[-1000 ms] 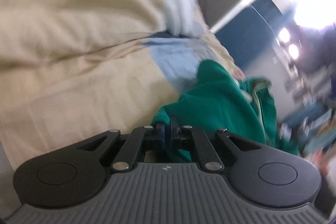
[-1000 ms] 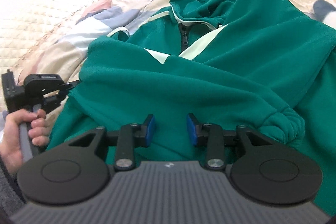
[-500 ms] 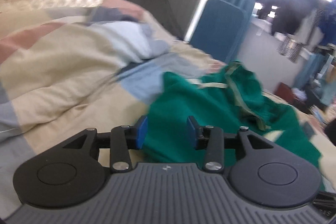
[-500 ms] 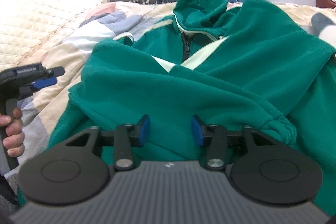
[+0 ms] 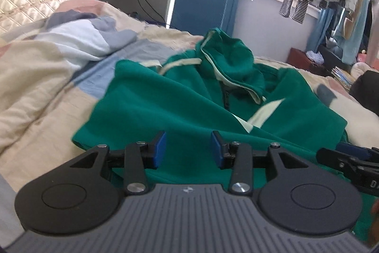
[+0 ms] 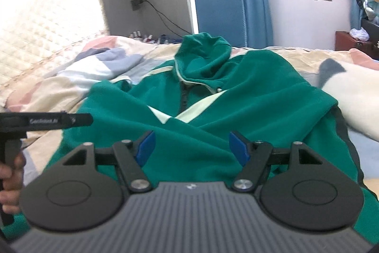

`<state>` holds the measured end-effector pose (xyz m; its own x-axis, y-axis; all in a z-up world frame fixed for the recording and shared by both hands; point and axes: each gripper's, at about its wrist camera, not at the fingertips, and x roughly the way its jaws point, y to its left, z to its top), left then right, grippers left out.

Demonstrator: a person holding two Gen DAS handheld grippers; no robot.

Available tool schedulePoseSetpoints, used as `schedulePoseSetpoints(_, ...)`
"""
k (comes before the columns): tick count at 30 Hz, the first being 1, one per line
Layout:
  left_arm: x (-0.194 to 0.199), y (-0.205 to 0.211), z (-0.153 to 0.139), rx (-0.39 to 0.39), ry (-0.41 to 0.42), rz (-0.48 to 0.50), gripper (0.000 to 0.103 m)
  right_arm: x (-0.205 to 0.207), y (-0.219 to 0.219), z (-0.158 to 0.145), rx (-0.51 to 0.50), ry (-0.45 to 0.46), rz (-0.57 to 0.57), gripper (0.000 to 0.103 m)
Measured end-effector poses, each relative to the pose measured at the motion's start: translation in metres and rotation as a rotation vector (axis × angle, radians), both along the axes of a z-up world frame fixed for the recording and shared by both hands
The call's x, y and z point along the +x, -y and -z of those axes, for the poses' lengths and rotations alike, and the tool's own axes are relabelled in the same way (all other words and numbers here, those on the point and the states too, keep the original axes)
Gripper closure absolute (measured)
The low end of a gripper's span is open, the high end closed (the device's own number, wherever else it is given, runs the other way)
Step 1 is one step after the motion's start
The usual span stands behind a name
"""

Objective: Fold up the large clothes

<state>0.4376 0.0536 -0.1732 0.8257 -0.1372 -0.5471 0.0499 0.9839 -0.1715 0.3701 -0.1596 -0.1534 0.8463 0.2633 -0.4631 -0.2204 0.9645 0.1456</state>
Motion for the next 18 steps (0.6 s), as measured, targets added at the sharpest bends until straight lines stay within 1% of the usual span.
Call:
schedulePoseSetpoints(3, 0.005, 0.007, 0.008, -0.008, -0.017, 0.025, 0.057, 0.007, 0.002, 0.005, -0.002, -0.021, 0.017, 0.033)
schedulePoseSetpoints(6, 0.009, 0.014, 0.015, 0.041, -0.021, 0.028, 0.057, 0.015, 0.001, 0.011, -0.023, -0.050, 0.046, 0.035)
schedulePoseSetpoints(7, 0.010, 0.015, 0.018, 0.052, -0.022, 0.025, 0.057, 0.016, 0.000, 0.013, -0.032, -0.056, 0.060, 0.038)
schedulePoseSetpoints(11, 0.019, 0.009, 0.033, 0.019, -0.066, 0.017, 0.057, 0.021, 0.004, 0.023, -0.015, -0.099, 0.058, 0.039)
schedulePoseSetpoints(15, 0.025, 0.008, 0.050, 0.027, -0.080, 0.025, 0.057, 0.028, -0.002, 0.036, -0.055, -0.152, 0.047, 0.040)
schedulePoseSetpoints(18, 0.032, 0.009, 0.063, 0.028, -0.108, 0.023, 0.057, 0.036, -0.004, 0.046, -0.058, -0.204, 0.034, 0.040)
